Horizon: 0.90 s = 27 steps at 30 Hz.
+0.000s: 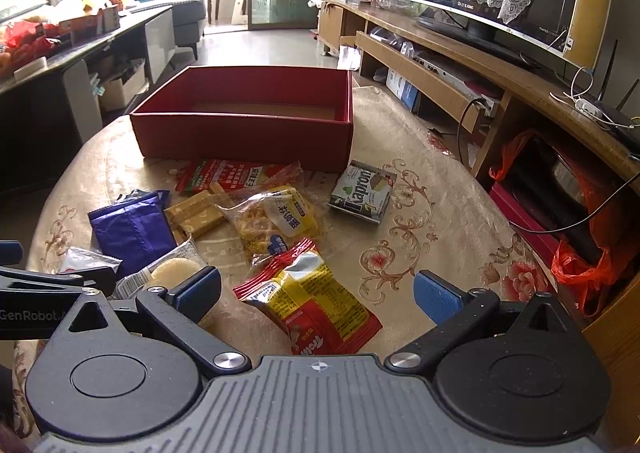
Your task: Organize snacks
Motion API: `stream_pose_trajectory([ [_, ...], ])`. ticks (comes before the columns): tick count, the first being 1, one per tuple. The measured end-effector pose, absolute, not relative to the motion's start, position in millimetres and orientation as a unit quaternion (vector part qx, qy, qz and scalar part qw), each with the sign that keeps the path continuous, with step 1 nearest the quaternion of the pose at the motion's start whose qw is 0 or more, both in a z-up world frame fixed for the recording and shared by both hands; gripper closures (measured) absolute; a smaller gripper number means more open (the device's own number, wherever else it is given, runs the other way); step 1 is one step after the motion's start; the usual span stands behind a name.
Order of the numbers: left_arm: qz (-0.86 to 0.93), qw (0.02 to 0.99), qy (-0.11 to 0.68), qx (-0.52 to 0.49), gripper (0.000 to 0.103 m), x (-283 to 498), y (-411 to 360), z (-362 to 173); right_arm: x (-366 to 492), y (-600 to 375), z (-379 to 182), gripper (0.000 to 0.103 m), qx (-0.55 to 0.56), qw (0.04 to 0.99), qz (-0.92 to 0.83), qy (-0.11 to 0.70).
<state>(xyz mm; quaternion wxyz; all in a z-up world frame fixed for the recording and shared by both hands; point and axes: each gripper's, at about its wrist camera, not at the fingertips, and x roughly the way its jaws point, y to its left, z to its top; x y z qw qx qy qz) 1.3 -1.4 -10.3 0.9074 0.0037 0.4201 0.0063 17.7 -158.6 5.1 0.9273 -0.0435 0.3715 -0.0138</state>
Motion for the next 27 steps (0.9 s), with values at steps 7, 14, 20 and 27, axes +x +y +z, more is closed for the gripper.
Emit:
stream_pose_trajectory([
  [7,0.006,0.906,0.424,0.005,0.007,1,0,-12,19,-158,4,0.0,-0.047,0.926,-0.011,0.376],
  [14,0.008,0.903,0.429,0.005,0.008,-1,2,-15,20,-154,2,0.0,-0.055,0.922,-0.007,0.382],
  [20,0.009,0.902,0.431,0.006,0.009,-2,4,-18,21,-151,1,0.0,-0.059,0.921,-0.004,0.385],
  [27,0.012,0.9,0.436,0.005,0.01,-4,9,-21,22,-145,-1,0.0,-0.069,0.918,0.004,0.39],
])
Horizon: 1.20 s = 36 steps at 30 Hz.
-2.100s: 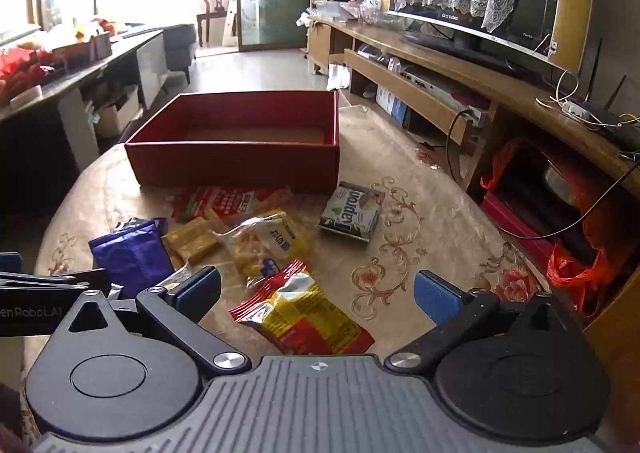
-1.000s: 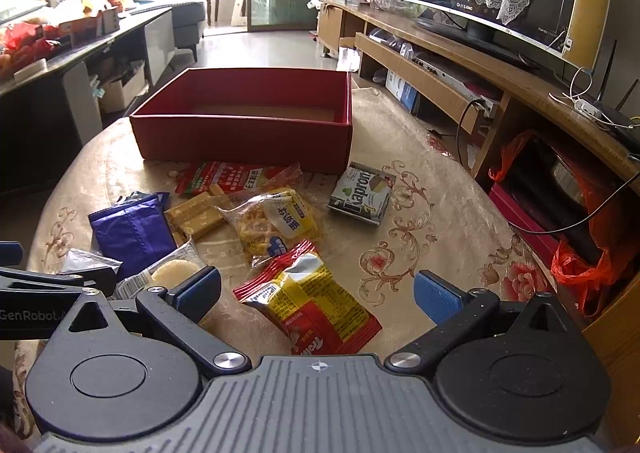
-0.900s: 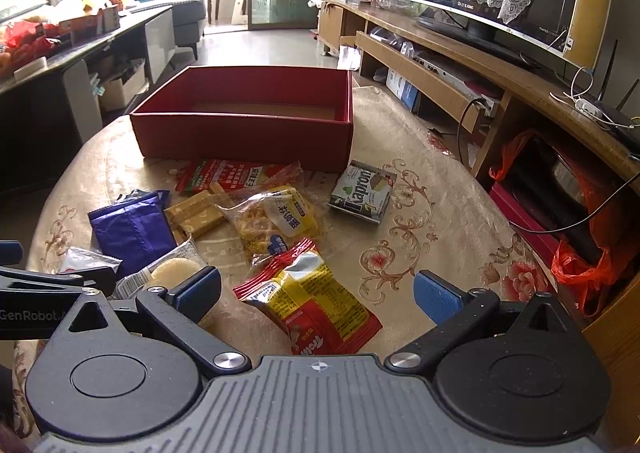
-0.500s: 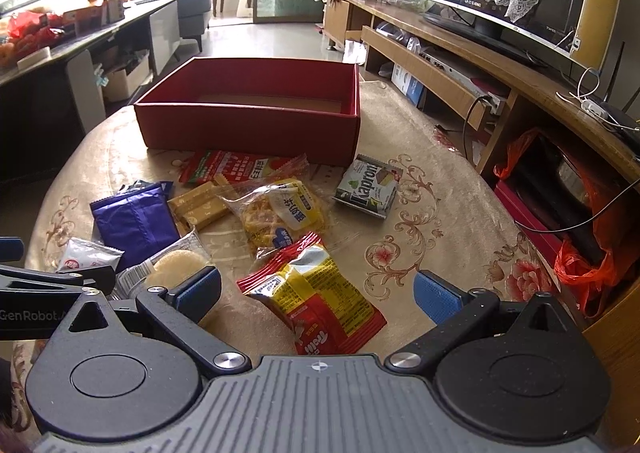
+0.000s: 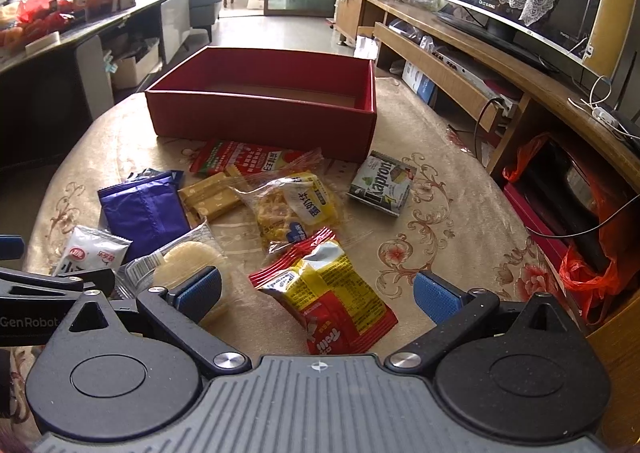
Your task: Organize snacks
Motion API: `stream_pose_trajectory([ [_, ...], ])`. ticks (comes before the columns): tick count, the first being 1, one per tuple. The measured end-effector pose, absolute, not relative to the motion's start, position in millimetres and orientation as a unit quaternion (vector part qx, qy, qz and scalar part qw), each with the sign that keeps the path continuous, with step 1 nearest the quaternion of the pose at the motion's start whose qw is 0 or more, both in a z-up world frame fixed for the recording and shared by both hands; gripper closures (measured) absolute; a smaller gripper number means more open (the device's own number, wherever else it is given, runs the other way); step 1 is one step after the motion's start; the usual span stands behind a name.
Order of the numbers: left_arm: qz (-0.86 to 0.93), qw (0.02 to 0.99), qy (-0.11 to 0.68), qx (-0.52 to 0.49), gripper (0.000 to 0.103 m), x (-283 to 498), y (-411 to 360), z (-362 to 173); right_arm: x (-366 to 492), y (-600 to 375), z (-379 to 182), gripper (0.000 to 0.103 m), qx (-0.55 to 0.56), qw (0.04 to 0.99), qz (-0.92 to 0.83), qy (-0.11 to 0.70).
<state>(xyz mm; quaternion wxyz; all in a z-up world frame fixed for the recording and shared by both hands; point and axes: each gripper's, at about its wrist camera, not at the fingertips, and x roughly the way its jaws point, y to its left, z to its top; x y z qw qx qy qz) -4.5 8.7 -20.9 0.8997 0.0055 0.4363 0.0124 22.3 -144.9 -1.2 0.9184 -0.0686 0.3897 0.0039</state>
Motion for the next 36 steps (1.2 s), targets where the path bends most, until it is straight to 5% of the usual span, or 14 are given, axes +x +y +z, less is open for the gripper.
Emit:
stream_pose_trajectory([
  [33,0.017,0.856,0.517,-0.002,0.013,12,30,-70,33,-128,-7,0.002,-0.091,0.903,0.06,0.417],
  [36,0.012,0.852,0.523,-0.003,0.024,12,31,-71,32,-127,-3,0.003,-0.095,0.905,0.071,0.409],
])
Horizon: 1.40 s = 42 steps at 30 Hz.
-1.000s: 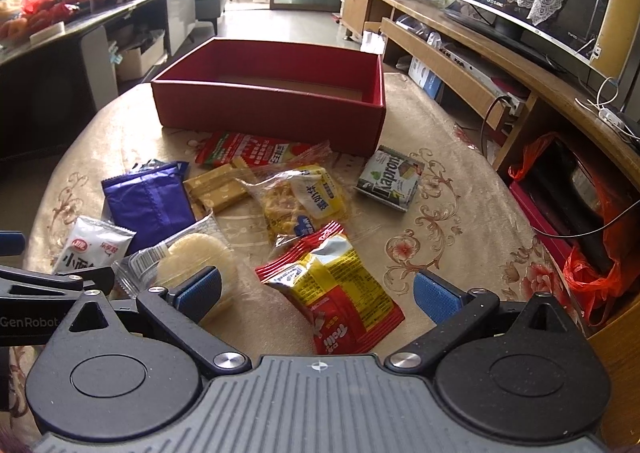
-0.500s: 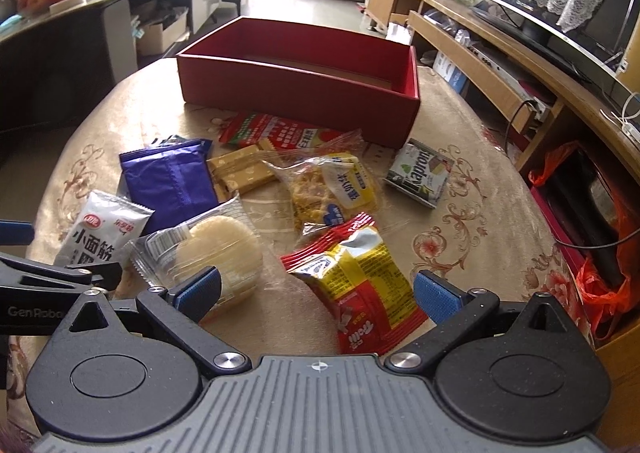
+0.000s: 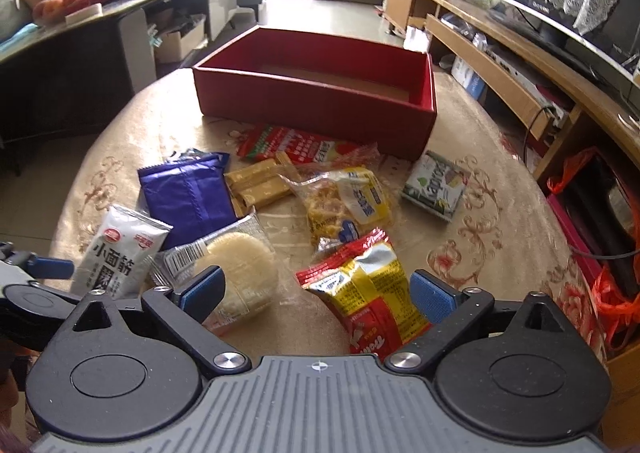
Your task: Organize snacks
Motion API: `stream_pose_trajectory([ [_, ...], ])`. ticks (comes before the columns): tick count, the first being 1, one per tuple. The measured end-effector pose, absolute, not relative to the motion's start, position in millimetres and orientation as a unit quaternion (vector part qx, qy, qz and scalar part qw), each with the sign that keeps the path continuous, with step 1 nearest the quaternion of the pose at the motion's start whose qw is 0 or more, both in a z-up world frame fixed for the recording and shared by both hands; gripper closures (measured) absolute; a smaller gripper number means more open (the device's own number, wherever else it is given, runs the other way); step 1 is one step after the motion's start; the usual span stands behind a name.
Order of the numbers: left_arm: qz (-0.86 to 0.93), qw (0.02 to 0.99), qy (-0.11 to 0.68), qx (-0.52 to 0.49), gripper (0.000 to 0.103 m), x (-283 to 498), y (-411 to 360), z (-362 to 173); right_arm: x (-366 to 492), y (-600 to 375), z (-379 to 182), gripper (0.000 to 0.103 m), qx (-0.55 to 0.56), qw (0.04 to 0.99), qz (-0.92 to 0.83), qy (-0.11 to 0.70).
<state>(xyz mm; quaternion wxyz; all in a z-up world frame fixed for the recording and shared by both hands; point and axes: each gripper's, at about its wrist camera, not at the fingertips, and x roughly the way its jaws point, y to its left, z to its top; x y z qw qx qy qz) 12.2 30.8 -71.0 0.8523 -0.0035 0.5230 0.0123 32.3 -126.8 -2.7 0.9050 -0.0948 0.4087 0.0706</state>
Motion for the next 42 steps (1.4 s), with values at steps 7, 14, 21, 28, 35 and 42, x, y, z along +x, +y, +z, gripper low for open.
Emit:
stream_pose_trajectory([
  [7,-0.001,0.851,0.524,-0.016,0.05,7,38,-66,39,-116,-1,0.017,-0.103,0.888,0.146,0.423],
  [14,-0.017,0.852,0.523,-0.021,0.056,4,45,-65,46,-81,-17,0.027,-0.186,0.848,0.226,0.442],
  [21,-0.028,0.85,0.525,-0.015,0.056,9,43,-66,75,-73,-35,0.023,-0.206,0.817,0.248,0.478],
  [28,-0.025,0.852,0.522,-0.003,0.054,9,40,-67,84,-79,-43,0.019,-0.186,0.811,0.254,0.493],
  [35,-0.038,0.85,0.525,0.011,0.029,7,33,-72,97,-85,-58,0.006,-0.139,0.8,0.247,0.529],
  [42,-0.023,0.852,0.523,-0.002,0.036,5,39,-69,83,-84,-49,0.03,-0.171,0.816,0.227,0.503],
])
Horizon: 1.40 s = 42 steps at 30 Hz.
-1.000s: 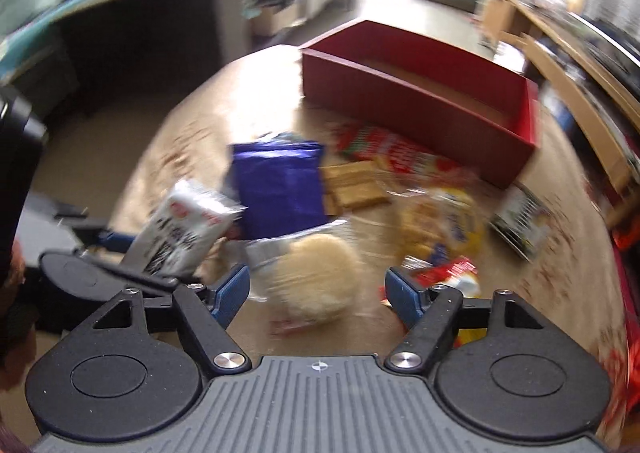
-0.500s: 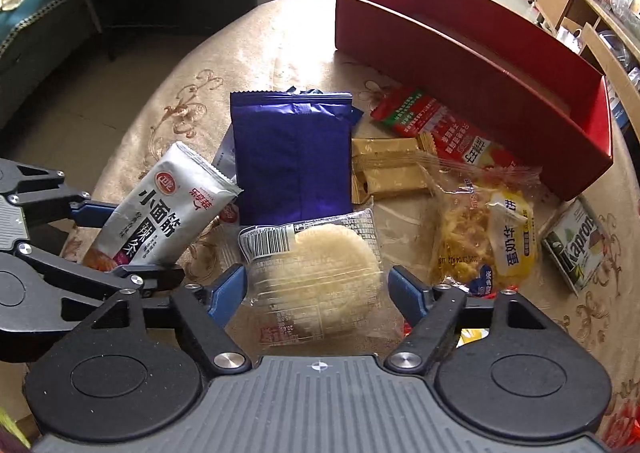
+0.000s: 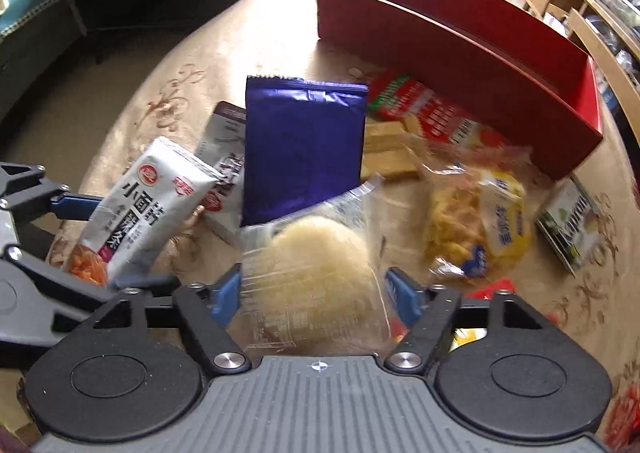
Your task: Organize snacks
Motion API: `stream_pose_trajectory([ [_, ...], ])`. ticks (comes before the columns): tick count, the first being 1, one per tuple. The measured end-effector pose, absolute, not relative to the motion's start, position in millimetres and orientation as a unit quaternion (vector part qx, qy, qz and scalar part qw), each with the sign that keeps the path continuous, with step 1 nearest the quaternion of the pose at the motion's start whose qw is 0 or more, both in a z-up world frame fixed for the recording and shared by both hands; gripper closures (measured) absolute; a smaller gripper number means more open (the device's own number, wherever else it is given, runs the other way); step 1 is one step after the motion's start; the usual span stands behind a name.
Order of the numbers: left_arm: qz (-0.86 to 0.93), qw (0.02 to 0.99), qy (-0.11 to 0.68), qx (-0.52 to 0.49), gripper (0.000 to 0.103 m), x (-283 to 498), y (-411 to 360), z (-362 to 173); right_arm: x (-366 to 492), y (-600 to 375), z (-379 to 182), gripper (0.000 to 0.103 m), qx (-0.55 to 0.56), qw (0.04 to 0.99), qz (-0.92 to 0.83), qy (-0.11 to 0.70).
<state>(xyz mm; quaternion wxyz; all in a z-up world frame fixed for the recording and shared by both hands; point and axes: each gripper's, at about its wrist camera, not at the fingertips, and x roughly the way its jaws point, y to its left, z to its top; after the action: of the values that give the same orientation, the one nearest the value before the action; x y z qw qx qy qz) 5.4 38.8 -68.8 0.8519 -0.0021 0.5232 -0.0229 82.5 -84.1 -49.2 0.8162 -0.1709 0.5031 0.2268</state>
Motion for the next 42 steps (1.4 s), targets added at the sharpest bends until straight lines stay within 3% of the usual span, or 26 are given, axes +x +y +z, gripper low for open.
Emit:
stream_pose_trajectory([
  [4,-0.023,0.851,0.524,-0.007,0.054,6,38,-65,77,-93,-46,0.034,-0.158,0.817,0.223,0.508],
  [10,-0.023,0.848,0.53,-0.012,0.06,3,35,-62,66,-114,-35,0.034,-0.132,0.828,0.205,0.506],
  [25,-0.04,0.873,0.485,-0.015,0.064,-4,8,-19,39,-138,3,0.034,-0.077,0.868,0.164,0.462],
  [42,-0.052,0.895,0.443,-0.01,0.064,76,-12,9,96,-149,20,0.034,-0.038,0.893,0.108,0.435],
])
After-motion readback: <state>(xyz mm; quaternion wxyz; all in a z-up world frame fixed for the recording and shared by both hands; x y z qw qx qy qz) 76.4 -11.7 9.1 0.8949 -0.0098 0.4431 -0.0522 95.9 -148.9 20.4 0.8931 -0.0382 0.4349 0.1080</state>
